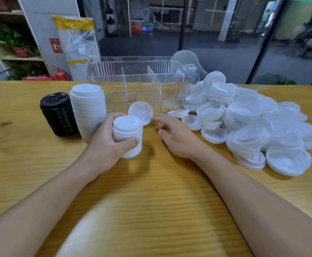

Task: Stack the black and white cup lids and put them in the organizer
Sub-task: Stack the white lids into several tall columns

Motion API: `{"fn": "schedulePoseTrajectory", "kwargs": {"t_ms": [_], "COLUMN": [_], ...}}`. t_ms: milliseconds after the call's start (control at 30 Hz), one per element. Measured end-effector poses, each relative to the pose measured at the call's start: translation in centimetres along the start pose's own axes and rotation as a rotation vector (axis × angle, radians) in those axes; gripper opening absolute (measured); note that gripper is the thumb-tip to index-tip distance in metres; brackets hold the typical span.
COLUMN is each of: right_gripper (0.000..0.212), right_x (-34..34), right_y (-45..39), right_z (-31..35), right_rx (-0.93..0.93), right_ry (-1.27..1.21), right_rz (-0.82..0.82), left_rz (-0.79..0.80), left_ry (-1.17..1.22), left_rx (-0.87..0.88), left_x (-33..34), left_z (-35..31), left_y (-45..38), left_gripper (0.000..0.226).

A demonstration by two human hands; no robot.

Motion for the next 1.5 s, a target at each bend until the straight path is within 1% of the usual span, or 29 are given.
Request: {"fn": "schedulePoseTrajectory", "kwargs": {"t_ms": [100,233,333,433,533,667,733,800,833,900,1033,1133,1200,1267,1333,1433,1500], "right_gripper": [0.06,0.064,0.066,0.062,0.049,0.017,0.005,0.018,0.019,0.015,0.01,0.025,0.029,0.025,0.019,0.014,0.031], "right_x": [0.7,1.3,0.9,-0.2,-1.6,-3.9,-4.7,-4.5,-4.3,-3.9,-4.4,-5.0,-5.2,-5.4,-5.7,-6.7,-6.9], "right_y": [-0.8,-1.6,-1.6,-1.1,0.0,2.5,3.8,4.9,5.3,5.7,5.6,5.7,5.7,5.9,5.9,5.8,5.7], "right_z": [-0.2,0.2,0.6,0.2,-0.3,-0.4,-0.4,-0.6,-0.6,-0.1,0.0,-0.4,-0.5,-0.4,-0.5,-0.7,-1.4], "right_rx": [0.003,0.005,-0.01,-0.019,-0.054,-0.115,-0.105,-0.084,-0.083,-0.111,-0.114,-0.095,-0.083,-0.073,-0.056,-0.031,0.039], "right_ry": [0.049,0.104,0.102,0.049,0.089,0.125,0.118,0.108,0.113,0.132,0.092,0.087,0.088,0.022,-0.094,-0.378,-0.534], "right_rz": [0.021,0.033,-0.024,-0.098,-0.175,-0.246,-0.239,-0.191,-0.17,-0.15,-0.213,-0.24,-0.249,-0.256,-0.264,-0.298,-0.308], "left_rz": [-0.042,-0.064,-0.067,-0.057,-0.025,0.005,0.014,0.029,0.038,0.063,0.116,0.135,0.143,0.15,0.153,0.154,0.158], "left_ry": [0.038,0.044,0.057,0.055,0.063,0.072,0.07,0.059,0.05,0.035,0.015,-0.015,-0.021,-0.02,-0.019,-0.02,-0.02], "left_rx": [-0.026,-0.021,-0.021,-0.021,-0.022,-0.014,-0.008,-0.002,0.0,0.008,0.035,0.063,0.07,0.069,0.069,0.072,0.072], "left_x": [-0.5,-0.3,-0.3,-0.3,-0.3,-0.2,-0.1,0.1,0.2,0.6,1.4,1.8,2.0,2.1,2.1,2.2,2.2], "left_z": [0.7,0.8,0.7,0.7,0.8,0.5,0.3,0.2,0.1,0.0,-0.5,-0.8,-1.1,-1.3,-1.4,-1.4,-1.5], "left_y": [-0.3,-0.3,-0.2,-0.2,-0.2,-0.1,-0.1,0.0,0.1,0.3,0.8,1.0,1.1,1.2,1.3,1.3,1.3], "left_gripper": [0.061,0.062,0.065,0.062,0.06,0.064,0.064,0.062,0.062,0.063,0.064,0.06,0.061,0.06,0.06,0.06,0.06]}}
Point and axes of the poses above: each hand's wrist, its own y-axis away from the middle knuckle, its own x-axis out of the palm, z = x × y, the point moved 8 cm from there along -y, towards the middle knuckle, and after that the axes turned 5 degrees about x, right-handed, at the moved point
